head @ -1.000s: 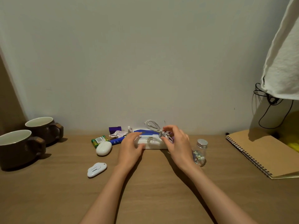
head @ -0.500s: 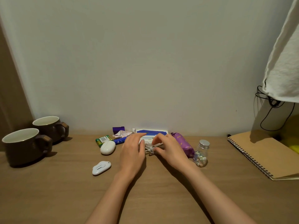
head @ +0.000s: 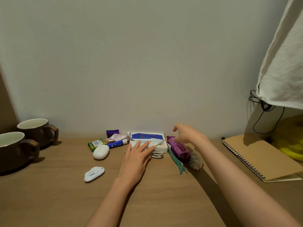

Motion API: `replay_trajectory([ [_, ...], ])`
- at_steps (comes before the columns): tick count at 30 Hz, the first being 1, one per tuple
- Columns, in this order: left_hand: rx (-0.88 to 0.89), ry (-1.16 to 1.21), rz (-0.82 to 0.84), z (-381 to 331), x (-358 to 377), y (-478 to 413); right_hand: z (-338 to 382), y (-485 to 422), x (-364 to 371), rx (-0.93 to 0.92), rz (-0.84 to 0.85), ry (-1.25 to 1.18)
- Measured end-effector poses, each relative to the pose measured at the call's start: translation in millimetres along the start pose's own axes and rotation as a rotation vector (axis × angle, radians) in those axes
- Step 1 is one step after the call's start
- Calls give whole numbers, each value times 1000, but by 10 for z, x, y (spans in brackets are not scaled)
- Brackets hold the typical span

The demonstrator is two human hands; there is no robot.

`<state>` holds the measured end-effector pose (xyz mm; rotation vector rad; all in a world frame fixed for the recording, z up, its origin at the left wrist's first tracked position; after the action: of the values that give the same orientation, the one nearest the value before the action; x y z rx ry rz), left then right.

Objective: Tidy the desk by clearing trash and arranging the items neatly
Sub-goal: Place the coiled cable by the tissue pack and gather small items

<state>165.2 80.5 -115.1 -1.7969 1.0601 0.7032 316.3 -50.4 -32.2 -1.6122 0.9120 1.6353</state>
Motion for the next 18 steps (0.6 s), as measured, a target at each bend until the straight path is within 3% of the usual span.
replay_trajectory([
  [4, 5, 17, -12, 43, 20, -23, 86, -74, 67, 10, 175, 124],
  [8, -1, 37, -17, 53, 30, -29, 127, -144, 127, 59, 203, 108],
  [13, -6, 50, -21, 55, 24, -32, 128, -252, 211, 145, 15, -40],
  [18, -5, 45, -30, 49, 15, -37, 125, -197, 169, 99, -231, -65],
])
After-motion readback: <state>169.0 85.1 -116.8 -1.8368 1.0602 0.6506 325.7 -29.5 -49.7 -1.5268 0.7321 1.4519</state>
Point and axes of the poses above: each hand's wrist, its own y-axis away from the middle knuckle, its own x-axis out of the palm, z = x × y, the point moved 3 cm from there along -y, towards the middle knuckle, and after that the axes turned 11 degrees about y, right-handed, at the moved point
